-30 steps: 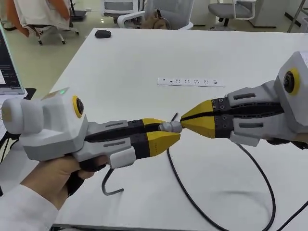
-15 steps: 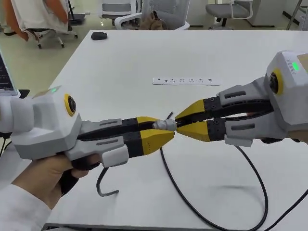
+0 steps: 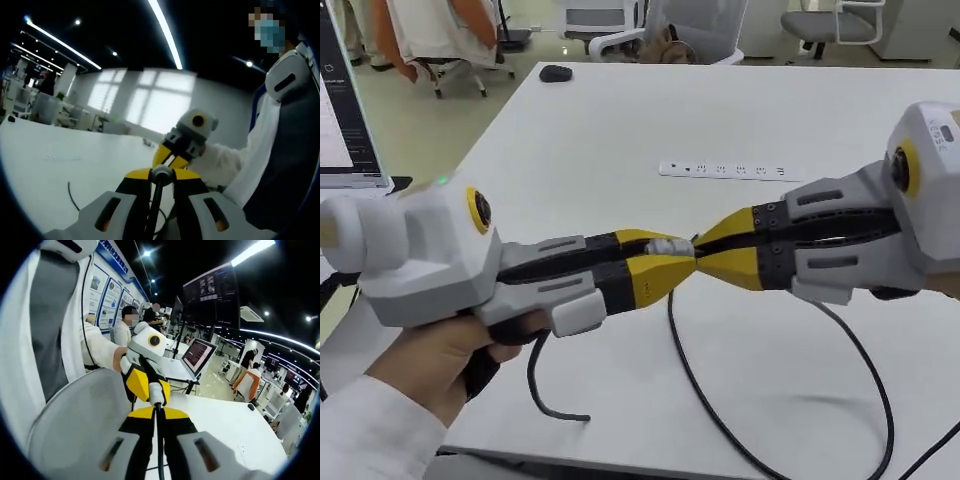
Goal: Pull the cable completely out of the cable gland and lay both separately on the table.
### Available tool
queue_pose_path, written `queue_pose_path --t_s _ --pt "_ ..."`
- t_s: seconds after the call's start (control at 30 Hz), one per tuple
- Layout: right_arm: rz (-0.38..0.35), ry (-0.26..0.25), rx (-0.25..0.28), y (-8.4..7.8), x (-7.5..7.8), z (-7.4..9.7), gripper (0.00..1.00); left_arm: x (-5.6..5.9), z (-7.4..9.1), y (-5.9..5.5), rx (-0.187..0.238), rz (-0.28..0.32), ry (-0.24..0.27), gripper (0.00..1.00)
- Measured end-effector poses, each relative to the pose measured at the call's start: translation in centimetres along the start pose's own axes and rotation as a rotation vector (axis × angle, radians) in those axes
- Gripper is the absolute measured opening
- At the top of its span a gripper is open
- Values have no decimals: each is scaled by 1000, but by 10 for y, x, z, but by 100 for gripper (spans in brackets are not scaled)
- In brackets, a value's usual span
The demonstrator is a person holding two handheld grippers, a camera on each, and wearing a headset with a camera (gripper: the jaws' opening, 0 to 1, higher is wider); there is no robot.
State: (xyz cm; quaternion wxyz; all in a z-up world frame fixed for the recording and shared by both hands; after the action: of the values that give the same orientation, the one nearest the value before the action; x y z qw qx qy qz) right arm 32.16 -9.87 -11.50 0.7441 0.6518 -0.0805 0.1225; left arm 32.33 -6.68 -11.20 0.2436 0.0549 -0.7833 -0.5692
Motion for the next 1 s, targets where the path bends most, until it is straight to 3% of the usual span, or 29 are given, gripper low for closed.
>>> queue_pose_path --t_s 0.13,0.2,0.27,0.4,0.63,1.0 --pt "2 0 -10 -2 1 -2 3 -3 1 -1 -22 0 2 17" --pt "47 -9 -60 -10 4 -3 3 -5 0 -1 -25 18 -1 17" --pt "50 1 -72 -13 2 -4 3 -6 -1 -4 -40 7 -3 17" --pt "15 -9 -40 -9 5 -1 2 -7 -2 0 -8 32 -7 17" --pt "5 -46 -70 -21 16 12 2 -15 5 7 37 64 10 17" --pt "-35 -98 -125 -49 18 37 2 -17 6 13 49 64 3 17"
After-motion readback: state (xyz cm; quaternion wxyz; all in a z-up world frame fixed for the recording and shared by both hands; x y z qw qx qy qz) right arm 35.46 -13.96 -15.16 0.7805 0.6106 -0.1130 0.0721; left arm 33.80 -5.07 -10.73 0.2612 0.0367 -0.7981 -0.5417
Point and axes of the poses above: the centre of the closed fingertips' face, and the gripper's own axes: z roughly backward along the fingers, x roughly to its right, y roughly out of its top, the point moved 2 cm from there along z, roughly backward along the fingers, and after that the axes turned 10 degrees about x, right-handed, at the moved point
